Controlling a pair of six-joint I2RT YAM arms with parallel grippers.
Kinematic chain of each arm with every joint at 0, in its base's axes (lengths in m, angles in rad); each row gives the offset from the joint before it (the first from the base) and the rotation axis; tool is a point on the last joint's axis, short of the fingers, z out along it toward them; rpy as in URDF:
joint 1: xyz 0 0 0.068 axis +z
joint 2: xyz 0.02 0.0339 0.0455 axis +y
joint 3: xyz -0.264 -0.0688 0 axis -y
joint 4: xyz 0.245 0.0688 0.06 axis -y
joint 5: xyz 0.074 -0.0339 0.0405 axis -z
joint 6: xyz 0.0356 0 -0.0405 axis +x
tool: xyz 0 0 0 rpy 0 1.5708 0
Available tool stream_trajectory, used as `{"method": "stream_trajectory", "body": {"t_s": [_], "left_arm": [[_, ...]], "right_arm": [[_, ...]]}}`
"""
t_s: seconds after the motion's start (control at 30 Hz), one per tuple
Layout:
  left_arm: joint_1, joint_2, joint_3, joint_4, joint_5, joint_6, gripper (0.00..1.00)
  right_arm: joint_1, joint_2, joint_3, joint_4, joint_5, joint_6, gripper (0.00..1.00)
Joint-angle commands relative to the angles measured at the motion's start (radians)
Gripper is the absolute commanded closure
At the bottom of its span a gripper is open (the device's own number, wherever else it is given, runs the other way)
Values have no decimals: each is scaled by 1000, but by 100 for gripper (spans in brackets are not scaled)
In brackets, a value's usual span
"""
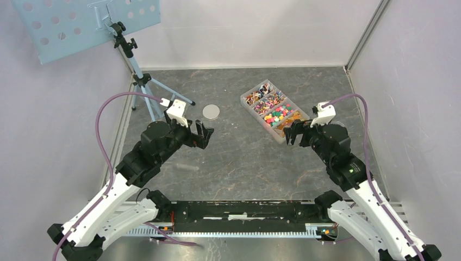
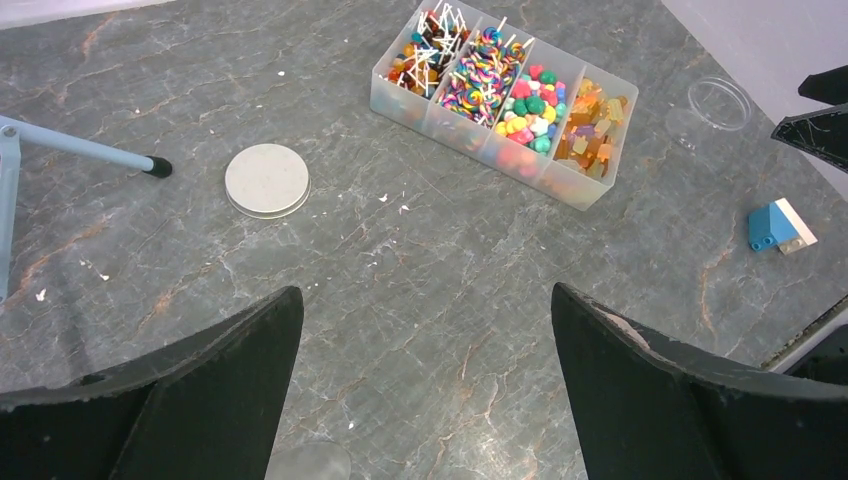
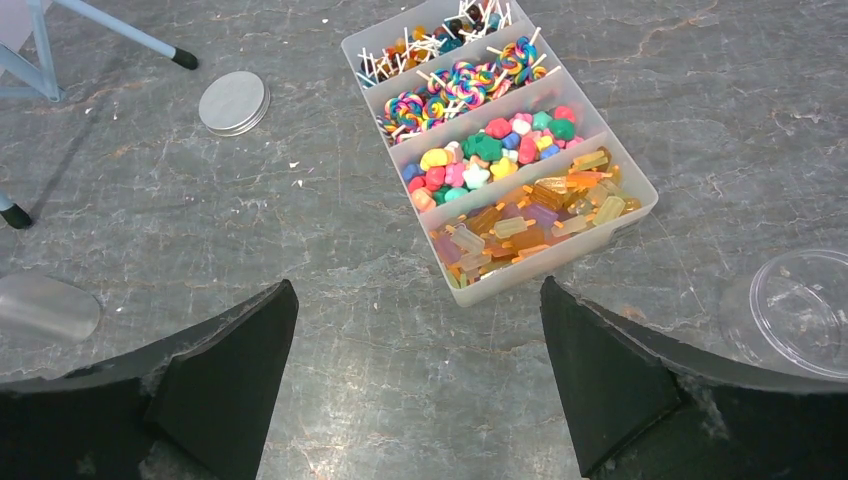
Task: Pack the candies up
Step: Move the packing bottle to the center of the board.
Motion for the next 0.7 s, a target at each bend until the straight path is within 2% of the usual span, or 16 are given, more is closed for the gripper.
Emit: {"method": "stream_trajectory", "body": {"t_s": [0.0,0.2,0.33,0.4,0.5,0.6,0.67], "left_arm": [[-2,-21,-5,29,3,54,0],[-2,-68,-11,-15,-2,55,0],[-2,-130,-45,-39,-18,69,0],[-2,-161,-67,-54,-42,84,0],[-2,-185,-74,-83,-72,94,0],[-2,-207,-95,-73,-88,89,0],[-3,-211,-105,-67,-87,86,0]], "right_arm": [[3,-23,17,25,15,-17,2],[4,-73,-18,67,95,-33,2],[3,-33,-11,62,172,-42,2],[3,0,-11,58,251,-54,2],[4,80,-7,38,459,-94,2],[-3,215,27,-2,656,-118,2],[-38,314,62,-31,718,-122,6]]}}
